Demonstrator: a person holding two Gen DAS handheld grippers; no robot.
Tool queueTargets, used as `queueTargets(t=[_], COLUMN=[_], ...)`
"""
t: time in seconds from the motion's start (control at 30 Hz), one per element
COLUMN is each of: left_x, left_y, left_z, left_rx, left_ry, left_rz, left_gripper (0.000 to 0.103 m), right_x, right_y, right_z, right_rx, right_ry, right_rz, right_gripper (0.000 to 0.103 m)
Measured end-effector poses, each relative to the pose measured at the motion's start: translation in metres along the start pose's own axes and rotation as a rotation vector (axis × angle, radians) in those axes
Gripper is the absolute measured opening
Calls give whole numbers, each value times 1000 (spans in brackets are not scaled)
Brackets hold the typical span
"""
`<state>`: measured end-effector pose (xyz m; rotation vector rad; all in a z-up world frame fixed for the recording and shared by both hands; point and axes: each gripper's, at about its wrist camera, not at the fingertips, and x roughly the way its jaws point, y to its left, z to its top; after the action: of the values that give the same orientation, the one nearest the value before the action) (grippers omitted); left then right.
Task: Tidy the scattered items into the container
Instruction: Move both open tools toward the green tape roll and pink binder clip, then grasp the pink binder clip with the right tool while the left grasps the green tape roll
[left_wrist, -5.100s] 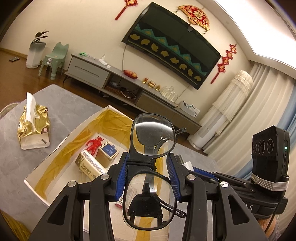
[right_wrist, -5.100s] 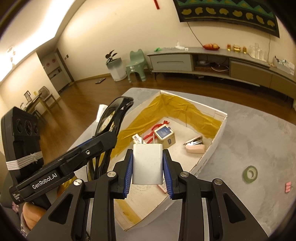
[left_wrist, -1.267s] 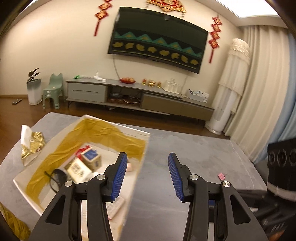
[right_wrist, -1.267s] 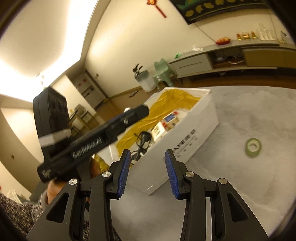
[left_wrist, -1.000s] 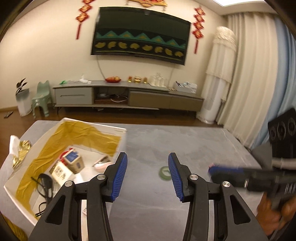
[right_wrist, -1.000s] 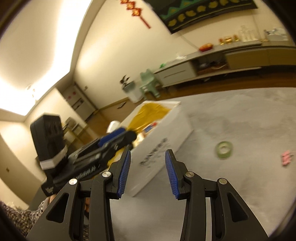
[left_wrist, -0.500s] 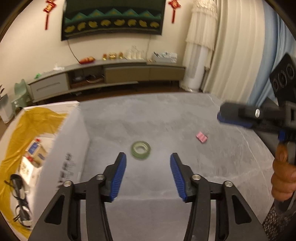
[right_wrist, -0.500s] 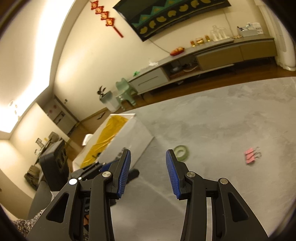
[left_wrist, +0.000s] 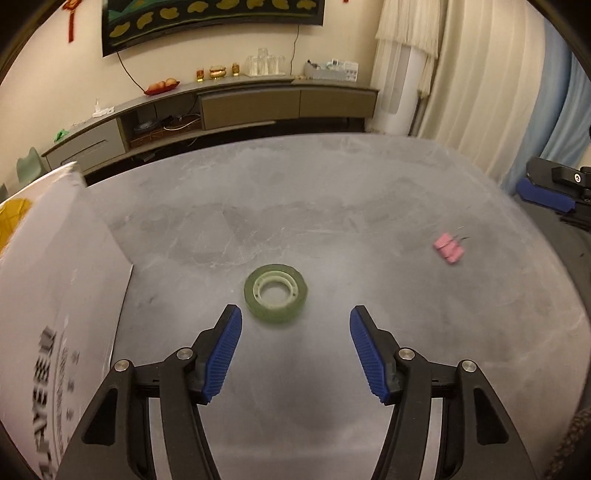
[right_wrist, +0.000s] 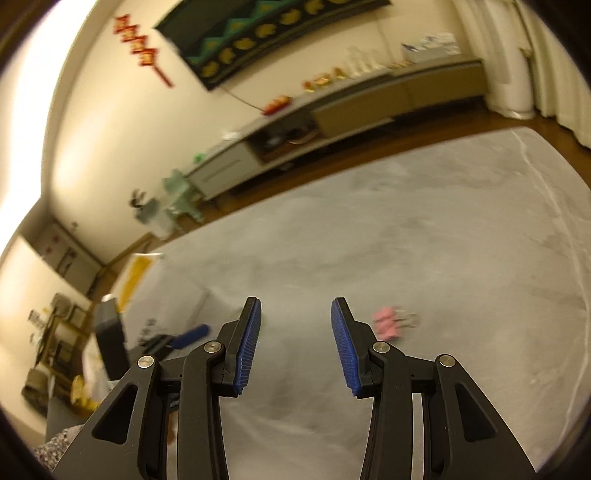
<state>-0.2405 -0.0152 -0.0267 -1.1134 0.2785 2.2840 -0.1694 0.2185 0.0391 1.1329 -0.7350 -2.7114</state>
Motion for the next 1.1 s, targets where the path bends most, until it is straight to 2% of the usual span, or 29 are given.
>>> queueTargets(t=[0.2, 0.3, 0.37, 0.5, 0.53, 0.63, 0.73, 0.83, 0.87, 0.9, 0.93, 0.97, 1.03, 1.1], left_x=[31, 40, 46, 48, 48, 46, 42, 34, 30, 26, 21, 17, 9, 3], left_y=[11, 18, 23, 30, 30, 27, 21, 6, 2, -2, -4, -6, -8, -8], left_z=[9, 11, 13, 15, 14, 14, 14, 8, 6, 5, 2, 0, -3, -7], left_rx=[-29, -47, -65, -97, -95, -74, -82, -47, -36, -27, -23, -21, -22, -30], left_ry=[21, 22, 20, 11, 14, 39, 65, 83, 83, 80, 78, 79, 76, 78], left_rz=[7, 1, -8, -53, -62, -70, -92, -102, -104, -110, -117, -125, -132, -134], left_gripper=[62, 62, 62, 62, 62, 50, 50, 49, 49, 49, 49, 49, 49, 49], right_x=[39, 56, 67, 84, 85, 78, 64, 52, 49, 44, 41, 38, 36, 35], right_y=[-33, -43, -45, -49, -51, -54, -63, -54, -50, -43, -39, -34, -18, 3], right_z=[1, 2, 1, -6, -9, -18, -37, -51, -51, -49, -47, -45, -40, -42], right_rx=[-24, -47, -63, -47, -24, 99, 367, 462, 446, 404, 367, 311, 118, -114], right_ry=[62, 85, 105, 145, 153, 167, 191, 212, 216, 218, 215, 214, 226, 222], right_rz=[-176, -229, -238, -257, -249, -206, -30, 89, 107, 121, 115, 99, 51, -45], right_gripper=[43, 43, 39, 19, 17, 13, 11, 15, 18, 27, 35, 37, 43, 49])
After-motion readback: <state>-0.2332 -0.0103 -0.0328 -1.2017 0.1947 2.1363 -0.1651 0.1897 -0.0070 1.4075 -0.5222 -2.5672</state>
